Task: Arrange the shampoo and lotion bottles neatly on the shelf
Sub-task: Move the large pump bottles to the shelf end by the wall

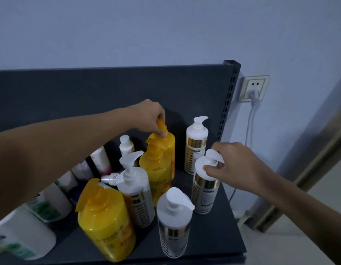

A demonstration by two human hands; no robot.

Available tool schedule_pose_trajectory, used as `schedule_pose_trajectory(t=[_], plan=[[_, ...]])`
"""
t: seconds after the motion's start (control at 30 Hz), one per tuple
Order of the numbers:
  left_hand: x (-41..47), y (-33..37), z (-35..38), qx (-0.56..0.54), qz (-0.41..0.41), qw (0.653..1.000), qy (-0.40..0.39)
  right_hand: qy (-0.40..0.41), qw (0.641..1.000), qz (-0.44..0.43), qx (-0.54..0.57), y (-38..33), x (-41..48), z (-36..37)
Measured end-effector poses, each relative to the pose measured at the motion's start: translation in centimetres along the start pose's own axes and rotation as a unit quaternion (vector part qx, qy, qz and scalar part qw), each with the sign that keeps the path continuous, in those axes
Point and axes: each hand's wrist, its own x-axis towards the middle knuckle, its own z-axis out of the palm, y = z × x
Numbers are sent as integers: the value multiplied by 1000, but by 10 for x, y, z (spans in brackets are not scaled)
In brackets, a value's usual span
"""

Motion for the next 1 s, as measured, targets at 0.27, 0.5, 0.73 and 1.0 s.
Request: schedule_pose_trajectory(t=[0.27, 0.5, 0.73, 1.0], plan=[[-29, -3, -18, 50, -19, 998, 39, -32, 995, -7, -96, -3, -1, -17], [-149, 17, -44, 15, -81, 996, 26, 13, 985, -139, 97, -68, -46, -46], [-162, 17, 3, 8, -84, 995, 57, -22, 987, -143, -69, -103, -67, -19], [-162, 25, 11, 15, -46, 996, 72, -83, 994, -69, 17, -89, -56, -12]])
